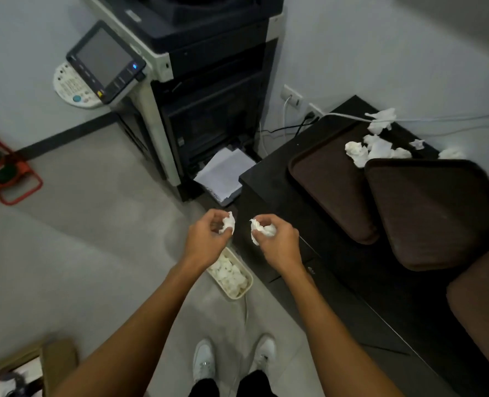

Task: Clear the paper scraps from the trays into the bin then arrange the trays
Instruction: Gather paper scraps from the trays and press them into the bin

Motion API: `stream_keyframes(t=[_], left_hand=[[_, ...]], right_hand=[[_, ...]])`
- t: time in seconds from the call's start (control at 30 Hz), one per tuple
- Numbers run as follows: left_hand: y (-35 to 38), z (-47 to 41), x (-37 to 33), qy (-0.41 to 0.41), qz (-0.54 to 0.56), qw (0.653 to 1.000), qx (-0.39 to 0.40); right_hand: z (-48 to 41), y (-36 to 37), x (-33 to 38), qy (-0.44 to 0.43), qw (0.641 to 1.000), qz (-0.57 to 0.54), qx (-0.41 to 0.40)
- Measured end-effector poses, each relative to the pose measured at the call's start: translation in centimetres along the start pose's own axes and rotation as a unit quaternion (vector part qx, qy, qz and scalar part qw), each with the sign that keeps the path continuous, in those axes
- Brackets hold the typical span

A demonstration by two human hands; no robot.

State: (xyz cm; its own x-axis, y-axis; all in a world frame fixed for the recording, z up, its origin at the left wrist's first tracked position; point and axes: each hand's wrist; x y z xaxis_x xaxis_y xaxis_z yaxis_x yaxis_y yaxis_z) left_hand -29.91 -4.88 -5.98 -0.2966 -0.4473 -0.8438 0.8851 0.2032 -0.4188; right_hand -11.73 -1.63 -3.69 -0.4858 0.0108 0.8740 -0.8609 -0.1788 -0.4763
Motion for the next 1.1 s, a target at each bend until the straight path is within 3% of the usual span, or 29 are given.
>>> stream_keyframes(t=[0.33,0.8,1.1], left_hand=[[4.5,-2.5,11.2,-0.089,-0.013,0.996,-0.024],[12.5,-11.8,29.4,-0.157,0.01,0.987,-0.042],[15.5,-15.0,40.5,-0.177,-0.006,0.983,-0.044]], right_hand=[[-1.6,6.4,-10.9,0.06,0.996,-0.009,0.062],[-5.7,19.4,-32.0,0.072,0.976,0.101,0.181],[-6.8,29.8,-44.8,0.078,0.957,0.176,0.218]])
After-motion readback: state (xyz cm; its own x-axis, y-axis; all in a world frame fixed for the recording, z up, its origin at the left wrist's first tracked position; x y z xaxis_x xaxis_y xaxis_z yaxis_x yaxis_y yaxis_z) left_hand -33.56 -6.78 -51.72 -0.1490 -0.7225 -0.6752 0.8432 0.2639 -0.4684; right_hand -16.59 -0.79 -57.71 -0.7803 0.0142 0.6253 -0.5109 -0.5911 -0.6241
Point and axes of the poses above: each hand's wrist, its own z-axis away from the middle knuckle, its own y-axis out of the palm, x = y × z, and after that the axes turned 10 degrees about -y, right-handed
